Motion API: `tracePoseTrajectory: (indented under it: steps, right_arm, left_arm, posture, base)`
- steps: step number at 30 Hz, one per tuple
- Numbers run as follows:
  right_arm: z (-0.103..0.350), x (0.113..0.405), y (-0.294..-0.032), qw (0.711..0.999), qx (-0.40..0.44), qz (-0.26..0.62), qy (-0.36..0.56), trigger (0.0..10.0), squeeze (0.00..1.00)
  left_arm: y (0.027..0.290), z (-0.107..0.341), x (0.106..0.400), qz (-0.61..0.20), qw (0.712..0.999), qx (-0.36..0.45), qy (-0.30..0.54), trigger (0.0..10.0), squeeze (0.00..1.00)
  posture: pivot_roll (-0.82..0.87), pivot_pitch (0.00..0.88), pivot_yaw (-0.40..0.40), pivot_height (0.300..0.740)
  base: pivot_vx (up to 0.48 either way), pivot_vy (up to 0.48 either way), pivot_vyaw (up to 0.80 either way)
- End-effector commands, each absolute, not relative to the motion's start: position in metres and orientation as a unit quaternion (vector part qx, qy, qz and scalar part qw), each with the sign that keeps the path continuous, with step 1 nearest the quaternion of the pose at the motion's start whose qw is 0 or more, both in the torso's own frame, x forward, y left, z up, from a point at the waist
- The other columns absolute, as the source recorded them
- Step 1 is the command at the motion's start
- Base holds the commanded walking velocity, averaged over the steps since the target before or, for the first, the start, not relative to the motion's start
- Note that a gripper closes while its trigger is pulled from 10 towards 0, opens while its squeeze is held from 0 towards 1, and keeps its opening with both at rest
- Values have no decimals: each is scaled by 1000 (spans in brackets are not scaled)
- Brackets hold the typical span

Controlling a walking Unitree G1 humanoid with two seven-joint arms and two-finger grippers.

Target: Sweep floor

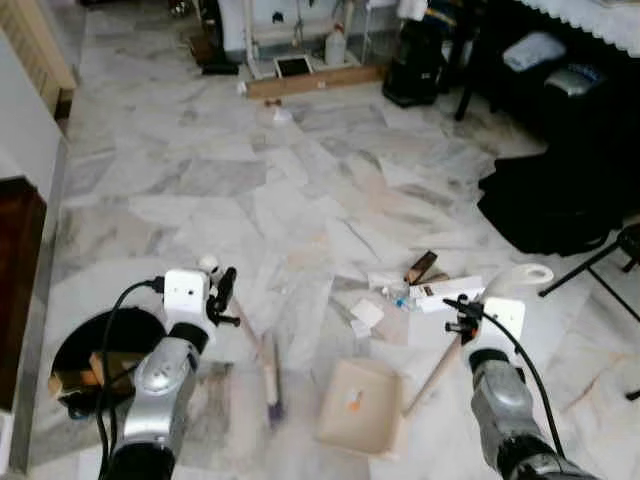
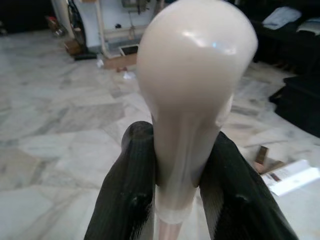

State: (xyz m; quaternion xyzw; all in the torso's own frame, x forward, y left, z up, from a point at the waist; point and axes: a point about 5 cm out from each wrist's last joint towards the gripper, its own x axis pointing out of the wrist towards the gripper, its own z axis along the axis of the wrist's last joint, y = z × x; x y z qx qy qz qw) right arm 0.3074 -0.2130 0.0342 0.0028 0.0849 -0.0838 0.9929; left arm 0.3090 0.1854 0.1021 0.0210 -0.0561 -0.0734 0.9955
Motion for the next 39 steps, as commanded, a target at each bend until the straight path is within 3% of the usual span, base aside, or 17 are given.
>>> tracePoseTrajectory:
  steps: [1, 14, 24, 39]
  right_arm:
    - [37, 307, -221, 992, -3, -95, 79, 10000, 0]
    - [37, 307, -223, 992, -1, -101, 77, 10000, 0]
    - [38, 308, -220, 993, 9, -96, 72, 10000, 0]
    - [40, 307, -222, 993, 4, -97, 65, 10000, 0]
  left_arm:
    - [182, 107, 310, -79, 994, 20, -71, 10000, 0]
    - [182, 109, 311, -81, 994, 20, -75, 10000, 0]
    - [183, 111, 312, -81, 994, 22, -77, 10000, 0]
    - [183, 113, 312, -80, 993, 20, -85, 10000, 0]
  posture:
    - [31, 77, 9, 740]
    - [30, 70, 13, 740]
    - [33, 69, 15, 740]
    - [31, 72, 15, 740]
  base:
    - [364, 0, 0]
    - [366, 0, 0]
    - [367, 0, -759]
    - [266, 0, 0]
